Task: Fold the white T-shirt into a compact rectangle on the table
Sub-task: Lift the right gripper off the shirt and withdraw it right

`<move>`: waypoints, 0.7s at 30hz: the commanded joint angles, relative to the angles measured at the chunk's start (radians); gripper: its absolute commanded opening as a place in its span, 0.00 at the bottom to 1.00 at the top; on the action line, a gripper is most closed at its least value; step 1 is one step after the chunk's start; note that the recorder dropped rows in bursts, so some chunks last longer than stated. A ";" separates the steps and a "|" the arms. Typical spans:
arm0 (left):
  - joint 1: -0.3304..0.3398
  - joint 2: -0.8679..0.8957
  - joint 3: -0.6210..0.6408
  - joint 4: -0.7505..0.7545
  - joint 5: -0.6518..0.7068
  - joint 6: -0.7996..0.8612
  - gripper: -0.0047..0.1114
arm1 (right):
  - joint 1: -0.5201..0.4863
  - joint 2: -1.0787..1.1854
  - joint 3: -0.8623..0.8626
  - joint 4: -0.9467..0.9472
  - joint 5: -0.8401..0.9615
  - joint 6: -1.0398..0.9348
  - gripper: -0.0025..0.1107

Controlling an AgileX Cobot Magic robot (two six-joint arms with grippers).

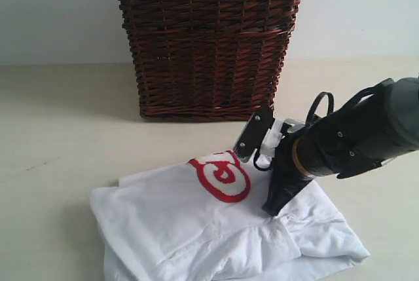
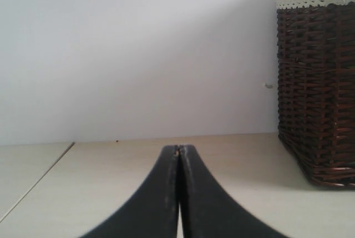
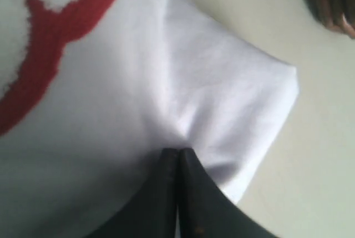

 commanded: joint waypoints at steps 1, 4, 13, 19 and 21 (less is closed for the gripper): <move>0.002 -0.006 0.000 -0.007 0.000 -0.004 0.04 | -0.018 -0.019 0.105 0.234 0.106 -0.265 0.02; 0.002 -0.006 0.000 -0.007 0.000 -0.004 0.04 | -0.018 -0.084 0.157 0.332 0.068 -0.358 0.02; 0.002 -0.006 0.000 -0.007 0.000 -0.004 0.04 | -0.018 -0.337 0.126 0.389 -0.104 -0.319 0.02; 0.002 -0.006 0.000 -0.007 0.000 -0.004 0.04 | -0.018 -0.510 0.129 0.476 -0.183 -0.319 0.02; 0.002 -0.006 0.000 -0.007 0.000 -0.004 0.04 | -0.018 -0.555 0.129 0.490 -0.086 -0.323 0.02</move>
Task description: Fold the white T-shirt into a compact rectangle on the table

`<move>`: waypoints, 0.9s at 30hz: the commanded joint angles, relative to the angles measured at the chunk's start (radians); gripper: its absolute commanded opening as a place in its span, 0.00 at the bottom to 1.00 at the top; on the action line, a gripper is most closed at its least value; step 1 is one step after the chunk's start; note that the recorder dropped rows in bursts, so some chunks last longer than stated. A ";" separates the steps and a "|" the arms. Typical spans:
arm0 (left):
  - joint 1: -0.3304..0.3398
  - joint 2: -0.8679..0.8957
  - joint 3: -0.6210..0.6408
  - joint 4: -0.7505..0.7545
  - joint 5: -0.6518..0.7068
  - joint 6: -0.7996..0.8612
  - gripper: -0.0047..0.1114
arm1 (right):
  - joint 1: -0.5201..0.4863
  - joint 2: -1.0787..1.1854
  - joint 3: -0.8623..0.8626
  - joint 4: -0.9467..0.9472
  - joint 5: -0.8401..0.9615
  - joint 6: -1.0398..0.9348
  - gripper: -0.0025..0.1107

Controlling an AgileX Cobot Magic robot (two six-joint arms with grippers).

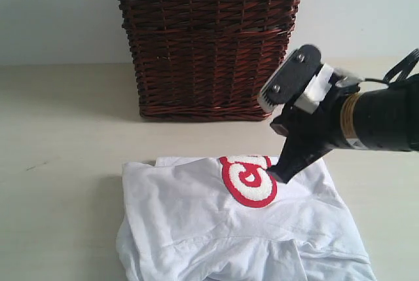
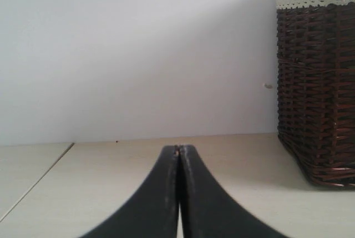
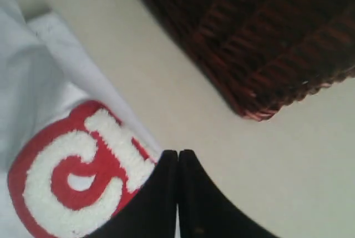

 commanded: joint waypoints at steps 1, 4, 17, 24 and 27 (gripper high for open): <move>0.002 -0.006 0.000 -0.007 0.000 -0.004 0.04 | -0.005 -0.112 -0.003 0.050 0.144 -0.010 0.02; 0.002 -0.006 0.000 -0.007 0.000 -0.004 0.04 | -0.020 -0.222 -0.003 0.021 0.248 -0.057 0.02; 0.002 -0.006 0.000 -0.007 0.000 -0.004 0.04 | -0.318 -0.938 0.054 0.079 0.000 0.296 0.02; 0.002 -0.006 0.000 -0.007 0.000 -0.004 0.04 | -0.520 -1.211 0.331 0.079 0.000 0.288 0.02; 0.002 -0.006 0.000 -0.007 0.000 -0.004 0.04 | -0.542 -1.346 0.471 0.079 0.024 0.286 0.02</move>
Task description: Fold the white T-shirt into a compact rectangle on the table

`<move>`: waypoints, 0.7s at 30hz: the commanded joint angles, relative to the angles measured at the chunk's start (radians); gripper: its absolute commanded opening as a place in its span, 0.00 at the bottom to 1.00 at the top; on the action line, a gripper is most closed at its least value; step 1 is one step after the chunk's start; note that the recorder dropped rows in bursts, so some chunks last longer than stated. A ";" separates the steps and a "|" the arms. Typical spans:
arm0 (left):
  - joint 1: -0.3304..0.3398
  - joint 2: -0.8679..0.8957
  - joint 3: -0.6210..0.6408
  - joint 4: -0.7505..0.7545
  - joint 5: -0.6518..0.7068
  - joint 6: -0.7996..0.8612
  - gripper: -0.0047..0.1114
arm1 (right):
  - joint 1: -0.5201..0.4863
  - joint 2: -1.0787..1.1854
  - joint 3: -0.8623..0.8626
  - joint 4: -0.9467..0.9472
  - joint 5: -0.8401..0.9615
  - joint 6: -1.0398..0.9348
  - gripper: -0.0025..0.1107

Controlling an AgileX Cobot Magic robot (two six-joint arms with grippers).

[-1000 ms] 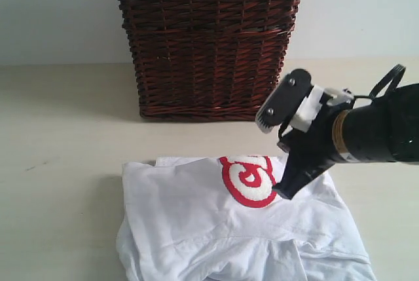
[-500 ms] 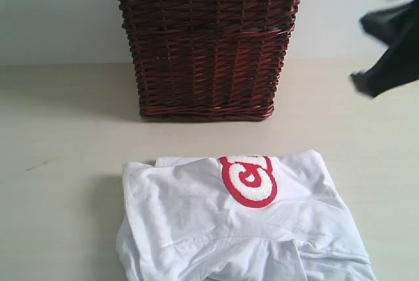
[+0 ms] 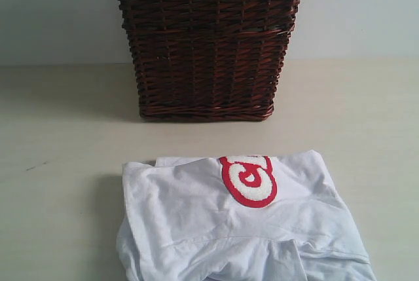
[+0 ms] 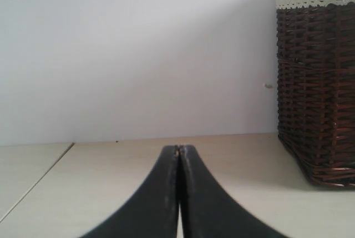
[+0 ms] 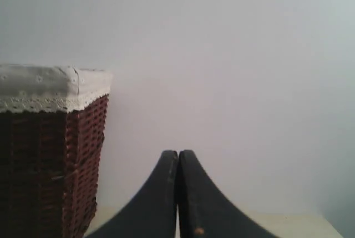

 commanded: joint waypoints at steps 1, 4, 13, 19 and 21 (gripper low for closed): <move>0.002 -0.006 0.000 -0.007 0.000 -0.004 0.04 | -0.022 -0.150 0.146 0.001 0.037 -0.004 0.02; 0.002 -0.006 0.000 -0.007 0.000 -0.004 0.04 | -0.022 -0.235 0.231 0.001 0.120 -0.004 0.02; 0.002 -0.006 0.000 -0.008 0.000 -0.004 0.04 | -0.022 -0.235 0.305 -0.004 0.038 -0.003 0.02; 0.002 -0.006 0.000 -0.008 0.000 -0.004 0.04 | -0.022 -0.235 0.305 0.001 -0.165 -0.003 0.02; 0.002 -0.006 0.000 -0.008 0.000 -0.004 0.04 | -0.022 -0.235 0.305 0.001 -0.182 -0.003 0.02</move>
